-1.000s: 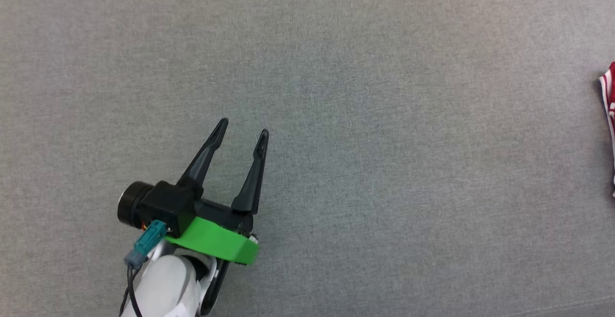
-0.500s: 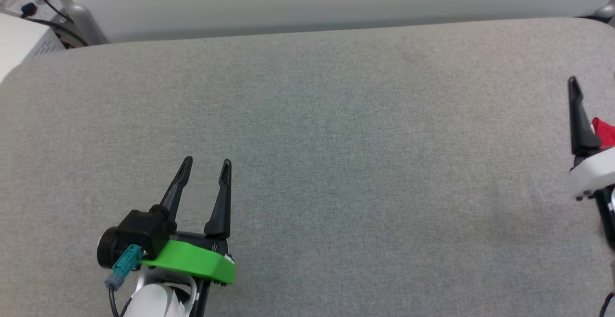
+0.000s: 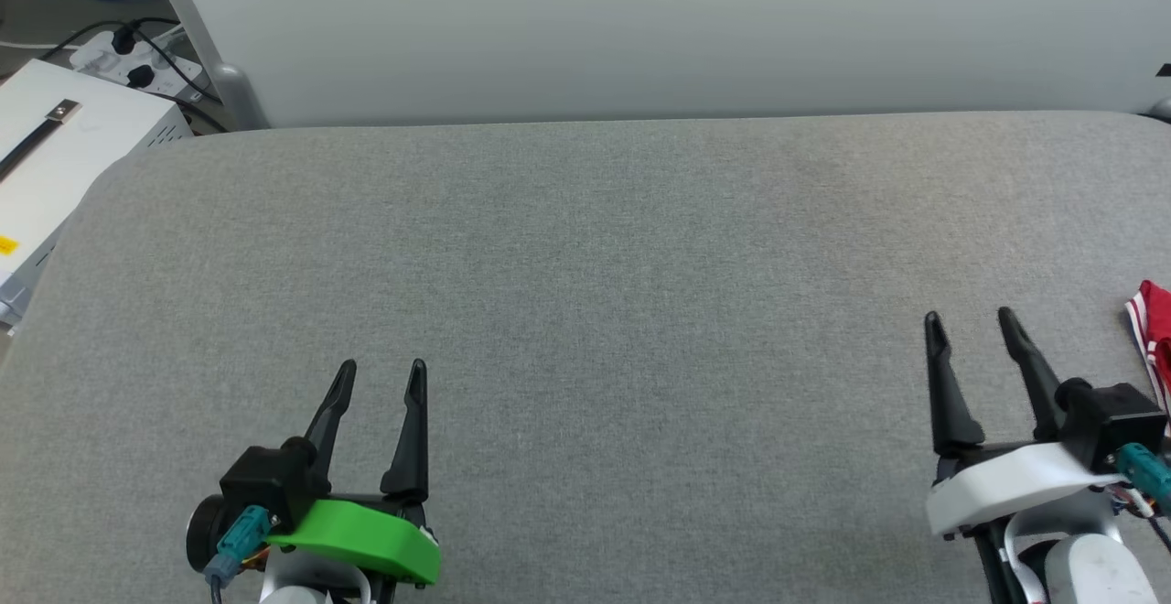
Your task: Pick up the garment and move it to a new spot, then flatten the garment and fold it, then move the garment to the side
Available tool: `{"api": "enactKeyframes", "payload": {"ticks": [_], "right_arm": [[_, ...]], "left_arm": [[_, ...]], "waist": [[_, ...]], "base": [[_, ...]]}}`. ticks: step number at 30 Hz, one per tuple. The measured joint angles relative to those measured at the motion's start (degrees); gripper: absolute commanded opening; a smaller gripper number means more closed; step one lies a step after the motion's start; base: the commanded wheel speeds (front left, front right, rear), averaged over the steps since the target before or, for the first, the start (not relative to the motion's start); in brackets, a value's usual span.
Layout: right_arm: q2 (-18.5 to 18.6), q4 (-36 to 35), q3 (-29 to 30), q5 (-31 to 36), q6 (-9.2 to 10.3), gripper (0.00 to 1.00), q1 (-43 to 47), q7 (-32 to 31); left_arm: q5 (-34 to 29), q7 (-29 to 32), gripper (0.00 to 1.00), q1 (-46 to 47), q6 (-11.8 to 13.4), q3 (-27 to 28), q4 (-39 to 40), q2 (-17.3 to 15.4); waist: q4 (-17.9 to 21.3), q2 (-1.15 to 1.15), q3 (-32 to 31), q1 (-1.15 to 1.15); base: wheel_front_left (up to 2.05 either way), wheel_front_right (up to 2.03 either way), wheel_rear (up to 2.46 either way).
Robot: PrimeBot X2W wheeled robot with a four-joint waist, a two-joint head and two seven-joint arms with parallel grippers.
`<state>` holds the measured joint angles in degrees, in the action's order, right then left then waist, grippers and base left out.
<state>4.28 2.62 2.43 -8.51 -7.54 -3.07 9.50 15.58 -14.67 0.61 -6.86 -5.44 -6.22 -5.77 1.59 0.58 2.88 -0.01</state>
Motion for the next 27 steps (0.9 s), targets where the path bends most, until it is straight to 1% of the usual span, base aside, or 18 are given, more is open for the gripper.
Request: {"api": "enactKeyframes", "payload": {"ticks": [3,8,14,27], "right_arm": [[-0.94,1.23,-1.31,-0.19,0.00,1.00,0.77,1.43],[-1.25,2.26,-2.03,-0.24,0.00,1.00,0.81,2.38],[-1.41,2.83,-2.58,-0.24,0.00,1.00,0.81,2.44],[-1.43,3.27,-2.74,-0.32,0.00,1.00,0.81,2.40]], "left_arm": [[-0.44,0.00,1.00,-0.59,-0.04,0.46,-0.36,0.36],[-1.98,0.00,1.00,-0.61,-0.21,1.41,0.00,1.02],[-3.00,0.00,1.00,-0.64,-0.23,2.42,0.81,1.89],[-3.71,0.00,1.00,-1.72,-0.31,3.43,2.14,2.38]], "waist": [[-0.15,0.00,-0.49,0.00],[-0.45,0.00,-0.96,0.00],[-0.63,0.00,-1.37,0.00],[-0.34,0.00,-1.73,0.00]], "base": [[0.00,0.00,0.00],[0.00,0.00,0.00],[0.00,0.00,0.00],[0.00,0.00,0.00]]}}
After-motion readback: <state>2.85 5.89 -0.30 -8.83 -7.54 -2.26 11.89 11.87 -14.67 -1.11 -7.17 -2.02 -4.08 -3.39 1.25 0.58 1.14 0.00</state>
